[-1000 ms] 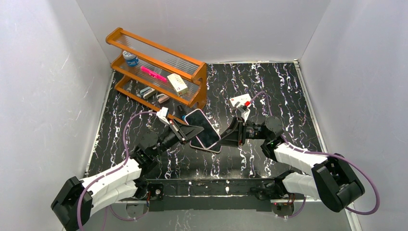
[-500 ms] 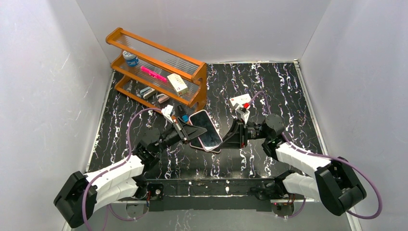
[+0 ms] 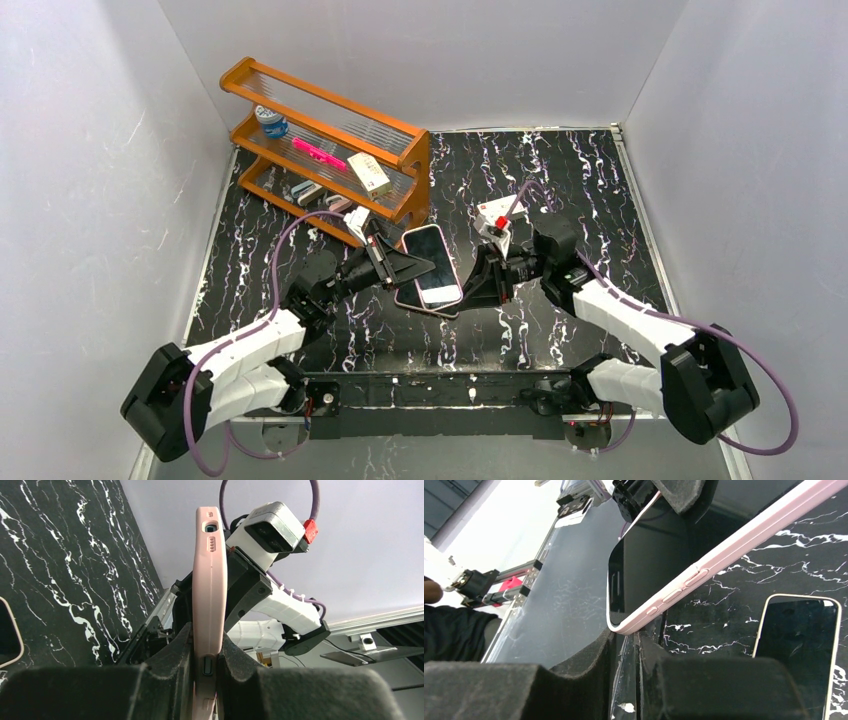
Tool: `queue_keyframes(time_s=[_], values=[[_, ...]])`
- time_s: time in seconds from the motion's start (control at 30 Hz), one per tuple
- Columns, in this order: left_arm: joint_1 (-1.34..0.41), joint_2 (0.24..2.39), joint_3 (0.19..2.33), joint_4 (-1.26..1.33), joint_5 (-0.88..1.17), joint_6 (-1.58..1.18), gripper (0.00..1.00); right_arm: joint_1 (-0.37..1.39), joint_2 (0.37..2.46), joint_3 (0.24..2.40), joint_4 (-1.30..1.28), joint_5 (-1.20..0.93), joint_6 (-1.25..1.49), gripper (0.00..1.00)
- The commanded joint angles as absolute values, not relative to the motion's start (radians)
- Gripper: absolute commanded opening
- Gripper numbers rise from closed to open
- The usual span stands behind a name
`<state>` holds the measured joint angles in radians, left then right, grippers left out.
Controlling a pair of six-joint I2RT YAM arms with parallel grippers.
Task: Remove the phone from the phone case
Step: Remove the phone case from the phone.
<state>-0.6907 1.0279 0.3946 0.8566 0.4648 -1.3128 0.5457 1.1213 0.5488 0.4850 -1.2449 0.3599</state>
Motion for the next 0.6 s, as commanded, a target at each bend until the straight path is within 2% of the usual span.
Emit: queue_keyframes(time_s=[0.0, 0.13, 0.33, 0.47, 0.57], values=[[-0.740, 1.002, 0.447, 0.923, 0.646, -1.326, 0.00, 0.557, 1.191, 0.646, 0.437, -1.089, 0.216, 0.01], [-0.738, 0.974, 0.457, 0.840, 0.616, -1.236, 0.00, 0.557, 1.170, 0.624, 0.408, -1.085, 0.216, 0.03], [-0.732, 0.903, 0.590, 0.397, 0.522, -0.858, 0.00, 0.556, 1.102, 0.586, 0.326, -1.113, 0.202, 0.33], [-0.731, 0.892, 0.646, 0.319, 0.530, -0.792, 0.00, 0.556, 1.069, 0.567, 0.346, -1.143, 0.206, 0.42], [-0.732, 0.906, 0.638, 0.360, 0.567, -0.818, 0.00, 0.557, 1.065, 0.569, 0.386, -1.170, 0.226, 0.45]])
